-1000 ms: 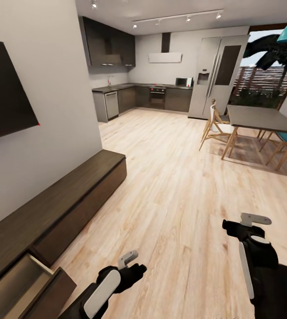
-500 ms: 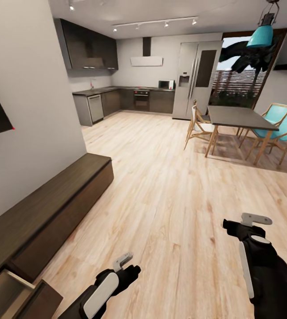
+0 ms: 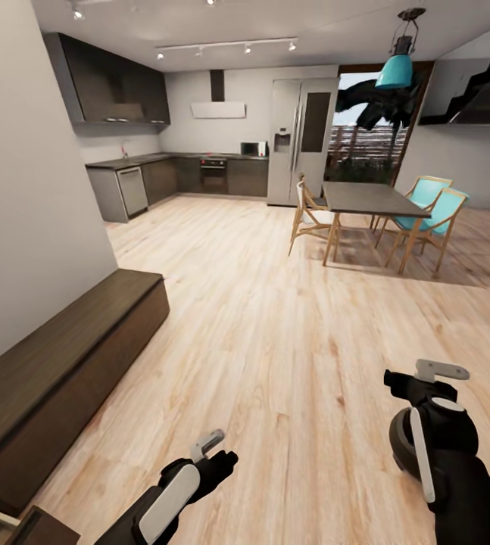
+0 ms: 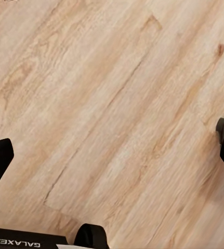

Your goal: Place each of the two pumpkins and all three candles from the living room inside a cabinet in the living room (use any cabinet), then make sure every cabinet is closed, and position the cauldron so it is next to a table in the living room.

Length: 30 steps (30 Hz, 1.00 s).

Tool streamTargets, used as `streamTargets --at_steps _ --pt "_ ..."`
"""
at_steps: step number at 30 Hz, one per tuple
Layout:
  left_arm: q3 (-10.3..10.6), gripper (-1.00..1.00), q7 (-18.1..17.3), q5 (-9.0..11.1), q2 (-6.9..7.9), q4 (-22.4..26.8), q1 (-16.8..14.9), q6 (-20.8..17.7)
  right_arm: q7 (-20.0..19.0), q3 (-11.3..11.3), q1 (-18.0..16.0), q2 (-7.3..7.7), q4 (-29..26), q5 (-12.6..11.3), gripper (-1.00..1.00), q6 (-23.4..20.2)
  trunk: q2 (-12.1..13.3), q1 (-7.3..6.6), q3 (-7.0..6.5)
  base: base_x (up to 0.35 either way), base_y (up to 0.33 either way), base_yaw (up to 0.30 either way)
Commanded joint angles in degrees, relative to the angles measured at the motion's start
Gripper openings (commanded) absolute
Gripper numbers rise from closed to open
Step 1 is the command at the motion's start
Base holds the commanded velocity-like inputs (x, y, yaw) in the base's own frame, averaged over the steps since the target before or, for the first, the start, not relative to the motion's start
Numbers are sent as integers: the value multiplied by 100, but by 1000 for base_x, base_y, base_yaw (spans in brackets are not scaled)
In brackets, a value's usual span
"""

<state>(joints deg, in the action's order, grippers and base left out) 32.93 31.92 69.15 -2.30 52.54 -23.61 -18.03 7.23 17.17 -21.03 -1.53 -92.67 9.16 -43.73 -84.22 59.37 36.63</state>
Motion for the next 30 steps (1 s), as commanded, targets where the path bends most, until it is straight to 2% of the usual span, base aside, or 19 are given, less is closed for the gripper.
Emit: streamTargets --at_steps 1,19,24,26,28,30 --pt "8 100 41 33 8 10 -3 -4 -12 3 -9 -1 -5 42 100 -31 -45 23 17 0 0 -242" --pt "12 100 45 32 7 10 -3 1 4 4 0 -31 -5 37 100 -31 -767 418 216 0 0 -246" --pt "28 100 -37 32 44 3 25 -3 -24 4 10 -4 -5 33 100 -64 -767 418 186 0 0 -212" --pt "68 100 -106 19 88 -2 60 -1 -48 5 39 5 -5 -18 100 -95 -767 418 181 0 0 -89" --pt "122 100 -133 -27 125 -4 85 0 -59 7 68 18 -5 -234 100 -104 -767 418 179 0 -70 -41" --pt "136 100 -133 -59 134 -5 91 1 -61 10 71 30 -5 -321 100 -101 -767 418 177 0 -180 -23"
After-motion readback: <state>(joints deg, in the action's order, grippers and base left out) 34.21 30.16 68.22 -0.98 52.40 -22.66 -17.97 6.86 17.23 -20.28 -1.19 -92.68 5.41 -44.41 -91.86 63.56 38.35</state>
